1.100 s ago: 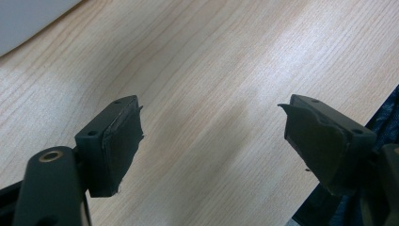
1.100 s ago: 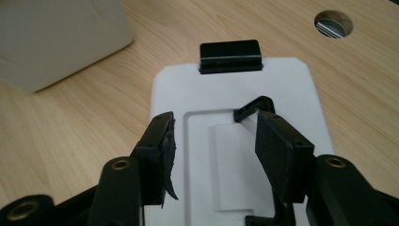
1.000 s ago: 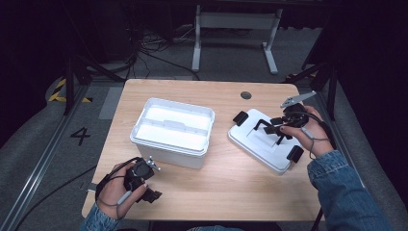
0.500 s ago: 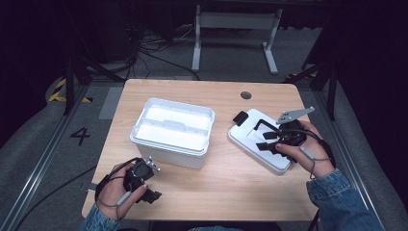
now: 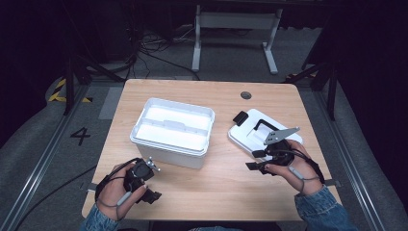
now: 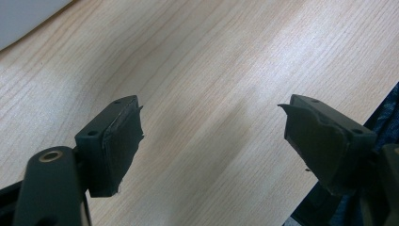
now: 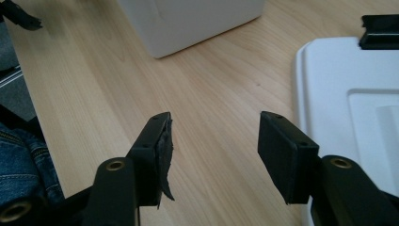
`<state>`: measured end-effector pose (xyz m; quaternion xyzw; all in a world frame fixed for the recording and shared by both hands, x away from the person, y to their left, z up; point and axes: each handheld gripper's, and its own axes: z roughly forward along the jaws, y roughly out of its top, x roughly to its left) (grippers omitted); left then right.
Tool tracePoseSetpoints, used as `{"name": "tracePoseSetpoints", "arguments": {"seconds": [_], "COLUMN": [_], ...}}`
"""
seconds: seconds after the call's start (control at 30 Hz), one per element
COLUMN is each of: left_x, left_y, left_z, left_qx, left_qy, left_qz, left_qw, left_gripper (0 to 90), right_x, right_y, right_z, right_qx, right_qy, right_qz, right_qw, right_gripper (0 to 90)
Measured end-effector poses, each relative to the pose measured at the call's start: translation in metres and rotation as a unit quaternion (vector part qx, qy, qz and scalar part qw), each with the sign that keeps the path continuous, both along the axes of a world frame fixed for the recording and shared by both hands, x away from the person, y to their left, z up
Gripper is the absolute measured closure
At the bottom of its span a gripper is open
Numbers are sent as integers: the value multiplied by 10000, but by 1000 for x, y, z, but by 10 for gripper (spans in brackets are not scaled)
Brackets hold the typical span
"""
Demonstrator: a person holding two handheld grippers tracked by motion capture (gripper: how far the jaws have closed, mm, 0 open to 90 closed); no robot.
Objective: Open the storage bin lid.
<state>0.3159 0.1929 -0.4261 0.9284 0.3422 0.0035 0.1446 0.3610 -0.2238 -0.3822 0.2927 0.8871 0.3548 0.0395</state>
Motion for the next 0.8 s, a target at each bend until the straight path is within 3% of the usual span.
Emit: {"name": "tracePoseSetpoints", "arguments": {"seconds": [0.2, 0.8], "left_x": [0, 0], "left_y": [0, 0], "left_z": [0, -1], "left_qx": [-7, -2], "left_qy": [1, 31], "left_qz": [1, 15], "left_qw": [10000, 10000], "left_gripper": [205, 205], "right_x": [-5, -10], "right_y": [8, 20], "right_z": [-17, -60], "right_qx": [7, -147], "right_qy": [115, 143], "right_qz": [101, 235], "right_qw": [9999, 9995], "right_gripper": [460, 470]}}
